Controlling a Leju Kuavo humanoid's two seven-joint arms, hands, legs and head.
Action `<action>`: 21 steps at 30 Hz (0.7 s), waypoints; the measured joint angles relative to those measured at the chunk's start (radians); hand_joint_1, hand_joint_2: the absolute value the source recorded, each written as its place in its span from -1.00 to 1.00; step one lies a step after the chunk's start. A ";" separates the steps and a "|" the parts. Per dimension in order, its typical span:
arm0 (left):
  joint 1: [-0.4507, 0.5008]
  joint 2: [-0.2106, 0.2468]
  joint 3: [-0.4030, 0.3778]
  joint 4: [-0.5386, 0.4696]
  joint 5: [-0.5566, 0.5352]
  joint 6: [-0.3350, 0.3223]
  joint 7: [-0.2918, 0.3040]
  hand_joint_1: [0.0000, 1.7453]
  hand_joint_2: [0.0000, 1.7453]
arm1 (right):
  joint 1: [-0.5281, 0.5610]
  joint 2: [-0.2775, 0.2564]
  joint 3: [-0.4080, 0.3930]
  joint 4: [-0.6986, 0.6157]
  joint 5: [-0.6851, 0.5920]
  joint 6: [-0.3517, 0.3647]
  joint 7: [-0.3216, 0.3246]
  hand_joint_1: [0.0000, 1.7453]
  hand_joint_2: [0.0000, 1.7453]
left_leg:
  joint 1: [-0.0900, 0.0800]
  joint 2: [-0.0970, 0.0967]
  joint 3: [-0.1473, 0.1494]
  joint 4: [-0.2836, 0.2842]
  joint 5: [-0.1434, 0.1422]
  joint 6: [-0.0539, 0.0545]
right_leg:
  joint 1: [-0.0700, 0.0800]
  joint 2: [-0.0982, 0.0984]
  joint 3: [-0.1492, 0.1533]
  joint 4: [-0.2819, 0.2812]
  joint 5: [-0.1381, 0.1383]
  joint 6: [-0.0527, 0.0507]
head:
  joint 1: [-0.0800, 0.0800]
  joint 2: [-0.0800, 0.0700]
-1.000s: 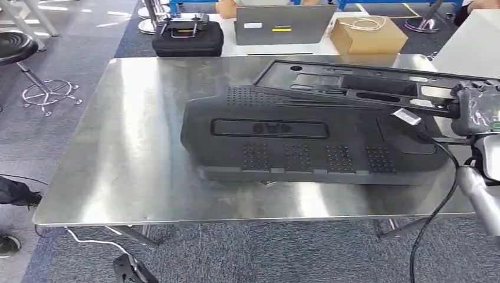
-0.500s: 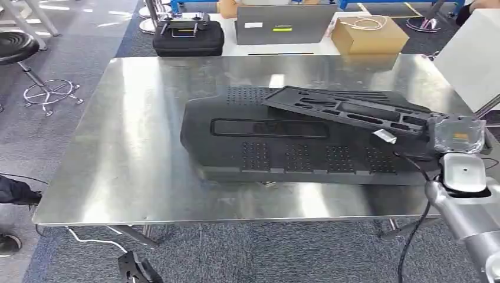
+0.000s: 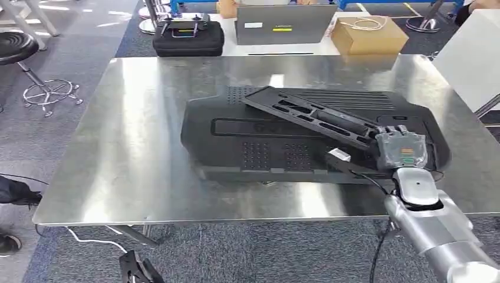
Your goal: Take the parts from the cabinet and place them on the table.
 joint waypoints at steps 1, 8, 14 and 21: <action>0.000 0.000 0.000 0.000 0.000 0.000 0.000 -1.00 -1.00 | 0.006 0.001 0.002 -0.014 0.000 -0.002 -0.002 -1.00 -1.00 | 0.000 0.000 0.000 0.000 0.000 0.000 | 0.000 0.000 0.000 0.000 0.000 0.000 | 0.000 0.000; 0.002 0.000 -0.001 0.000 0.000 0.000 -0.005 -1.00 -1.00 | 0.030 0.002 0.019 -0.108 0.005 -0.008 -0.023 -1.00 -1.00 | 0.000 0.000 0.000 0.000 0.000 0.000 | 0.000 0.000 0.000 0.000 0.000 0.000 | 0.000 0.000; 0.005 0.000 -0.001 0.000 0.000 0.008 -0.022 -1.00 -1.00 | 0.069 -0.025 0.031 -0.226 -0.074 0.012 -0.071 -1.00 -1.00 | 0.000 -0.001 0.000 0.000 0.000 0.000 | 0.000 -0.001 0.000 0.000 0.000 0.000 | 0.000 0.000; 0.022 0.003 0.002 0.000 0.000 0.027 -0.039 -1.00 -1.00 | 0.257 -0.089 -0.007 -0.503 -0.240 -0.085 -0.113 -1.00 -1.00 | 0.000 -0.001 0.000 0.000 -0.001 0.000 | 0.000 -0.002 0.000 -0.001 0.000 0.000 | 0.000 0.000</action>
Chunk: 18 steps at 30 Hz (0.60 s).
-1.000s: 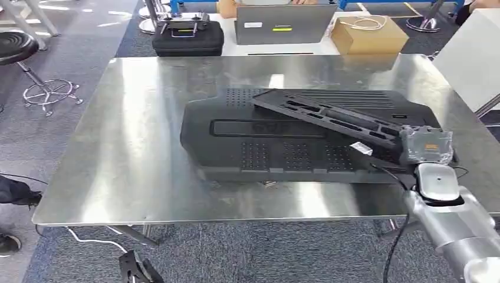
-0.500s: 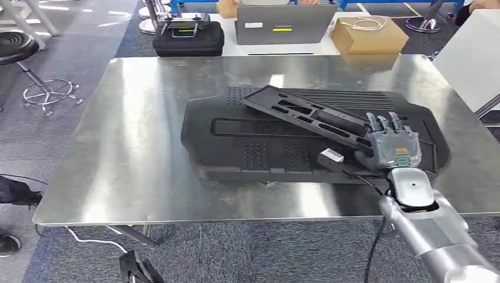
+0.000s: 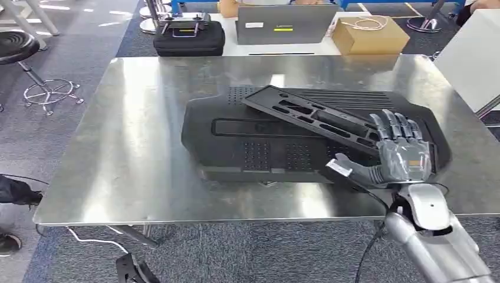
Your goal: Take the parts from the cabinet and place them on the table.
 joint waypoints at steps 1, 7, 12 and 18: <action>0.004 0.000 0.001 0.000 0.000 0.001 -0.003 -1.00 -1.00 | 0.038 -0.010 -0.014 -0.055 -0.027 -0.026 -0.014 -1.00 -1.00 | 0.000 0.000 0.000 0.000 0.000 0.000 | 0.000 0.000 0.000 0.000 0.000 0.000 | 0.000 0.000; 0.012 0.002 0.008 0.000 0.000 0.027 -0.010 -1.00 -1.00 | 0.245 -0.025 -0.096 -0.289 -0.287 -0.186 -0.190 -1.00 -1.00 | 0.000 0.000 0.000 0.000 0.000 0.000 | 0.000 0.000 0.000 0.000 -0.001 0.000 | 0.000 0.000; 0.014 0.002 0.014 0.000 0.000 0.061 -0.002 -1.00 -1.00 | 0.392 -0.006 -0.155 -0.438 -0.384 -0.263 -0.296 -1.00 -1.00 | 0.000 0.000 0.001 -0.001 0.000 0.000 | 0.000 0.001 0.000 0.000 -0.001 0.000 | 0.000 0.000; 0.016 0.002 0.025 0.000 0.000 0.094 -0.002 -1.00 -1.00 | 0.518 0.050 -0.205 -0.540 -0.460 -0.282 -0.408 -1.00 -1.00 | 0.000 0.000 0.001 -0.001 0.000 0.000 | 0.000 0.000 0.000 0.000 -0.001 0.000 | 0.000 0.000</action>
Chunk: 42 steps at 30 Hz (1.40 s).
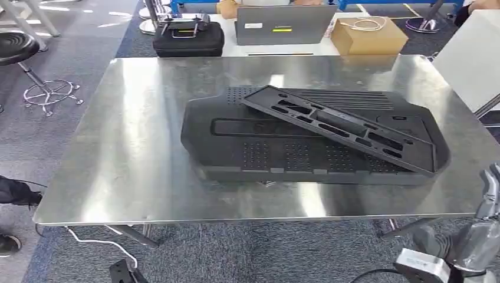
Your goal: Take the parts from the cabinet and place them on the table.
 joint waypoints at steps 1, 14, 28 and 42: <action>0.000 0.000 0.001 0.000 0.000 0.003 0.000 -1.00 -1.00 | 0.015 0.009 -0.006 -0.009 -0.008 0.000 -0.010 -1.00 -1.00 | 0.000 0.000 0.000 0.000 0.000 0.000 | 0.000 0.000 0.000 0.000 0.000 0.000 | 0.000 0.000; 0.014 0.006 0.023 0.000 0.000 0.045 0.010 -1.00 -1.00 | 0.136 0.113 -0.052 -0.047 -0.117 -0.001 -0.101 -1.00 -1.00 | -0.012 0.000 0.001 0.002 -0.003 0.008 | -0.013 0.000 0.000 -0.002 0.001 0.009 | 0.000 0.000; 0.019 0.007 0.028 0.000 0.000 0.050 0.010 -1.00 -1.00 | 0.163 0.135 -0.086 -0.060 -0.193 -0.002 -0.139 -1.00 -1.00 | 0.006 0.005 -0.001 -0.019 0.031 -0.006 | -0.027 0.008 0.024 -0.009 0.008 0.043 | 0.001 0.000; 0.024 0.009 0.031 0.000 0.000 0.048 0.008 -1.00 -1.00 | 0.185 0.152 -0.129 -0.055 -0.279 0.023 -0.146 -1.00 -1.00 | -0.003 0.003 0.112 0.018 -0.060 -0.005 | 0.000 -0.004 -0.083 -0.006 0.091 -0.029 | -0.003 0.000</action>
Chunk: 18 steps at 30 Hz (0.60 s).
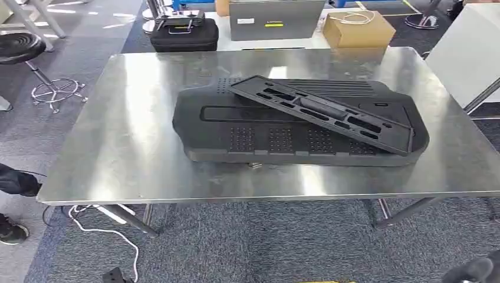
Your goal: Take the parts from the cabinet and place them on the table.
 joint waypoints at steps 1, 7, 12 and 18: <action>0.000 0.001 0.000 0.000 0.000 0.000 0.000 -1.00 -1.00 | 0.002 0.001 -0.004 0.002 -0.002 0.000 0.000 -1.00 -1.00 | -0.006 0.001 0.041 -0.066 0.003 0.004 | 0.006 0.000 -0.005 0.004 0.004 0.005 | 0.000 0.000; 0.002 0.000 0.000 0.000 0.000 -0.002 -0.003 -1.00 -1.00 | 0.014 0.008 -0.027 0.008 -0.016 0.021 -0.005 -1.00 -1.00 | 0.000 0.009 0.014 -0.099 0.025 0.029 | 0.001 0.001 -0.045 0.054 -0.045 0.039 | 0.004 0.000; 0.003 0.000 0.000 0.000 0.000 -0.005 -0.003 -1.00 -1.00 | 0.014 0.014 -0.044 0.027 -0.018 0.044 -0.013 -1.00 -1.00 | -0.008 0.016 -0.036 -0.094 0.063 0.034 | -0.008 0.000 -0.073 0.293 -0.153 0.055 | 0.004 0.000; 0.001 0.000 0.000 0.000 0.000 -0.007 -0.003 -1.00 -1.00 | 0.012 0.024 -0.053 0.035 -0.011 0.056 -0.020 -1.00 -1.00 | -0.013 0.014 -0.069 -0.088 0.104 0.012 | 0.000 0.004 0.152 -0.059 -0.070 0.033 | 0.002 0.000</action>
